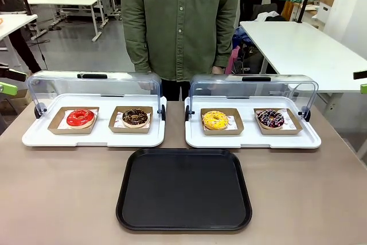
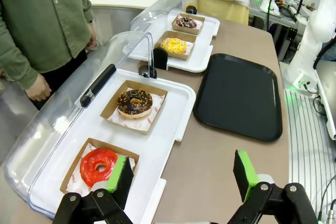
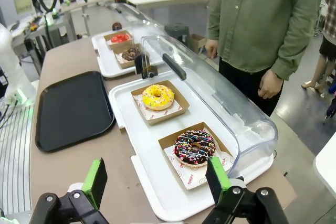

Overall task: Move the second donut from the left to the tray.
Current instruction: Pick up the Paper togo box containing the Donut indicated by the person and place it on the Handle tray.

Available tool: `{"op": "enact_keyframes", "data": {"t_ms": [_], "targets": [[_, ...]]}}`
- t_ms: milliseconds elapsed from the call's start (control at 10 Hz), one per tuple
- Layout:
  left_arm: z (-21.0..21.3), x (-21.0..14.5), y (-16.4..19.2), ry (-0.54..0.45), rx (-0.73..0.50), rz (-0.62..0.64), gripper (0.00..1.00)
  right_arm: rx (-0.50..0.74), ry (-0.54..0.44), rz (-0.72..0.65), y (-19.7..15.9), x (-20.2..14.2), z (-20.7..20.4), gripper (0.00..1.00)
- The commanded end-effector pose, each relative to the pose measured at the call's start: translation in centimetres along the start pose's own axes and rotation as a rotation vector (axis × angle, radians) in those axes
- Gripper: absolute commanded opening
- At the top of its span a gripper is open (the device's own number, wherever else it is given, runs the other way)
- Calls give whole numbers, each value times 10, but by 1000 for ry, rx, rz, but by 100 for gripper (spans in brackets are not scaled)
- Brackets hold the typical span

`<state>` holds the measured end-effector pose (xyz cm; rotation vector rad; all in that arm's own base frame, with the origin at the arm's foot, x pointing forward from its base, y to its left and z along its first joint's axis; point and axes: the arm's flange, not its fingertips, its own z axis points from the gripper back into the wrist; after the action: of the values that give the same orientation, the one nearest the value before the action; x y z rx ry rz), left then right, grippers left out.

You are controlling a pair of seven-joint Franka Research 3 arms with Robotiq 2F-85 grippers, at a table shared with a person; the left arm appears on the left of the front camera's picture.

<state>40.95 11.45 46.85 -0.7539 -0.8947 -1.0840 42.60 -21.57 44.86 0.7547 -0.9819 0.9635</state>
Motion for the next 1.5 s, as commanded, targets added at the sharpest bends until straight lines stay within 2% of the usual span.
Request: {"op": "enact_keyframes", "data": {"t_ms": [0, 1400], "targets": [[2, 1, -1, -10, -9, -8, 100, 2, -15, 17, -2, 4, 1, 100], [2, 1, -1, -10, -9, -8, 100, 2, -15, 17, -2, 4, 1, 100]]}}
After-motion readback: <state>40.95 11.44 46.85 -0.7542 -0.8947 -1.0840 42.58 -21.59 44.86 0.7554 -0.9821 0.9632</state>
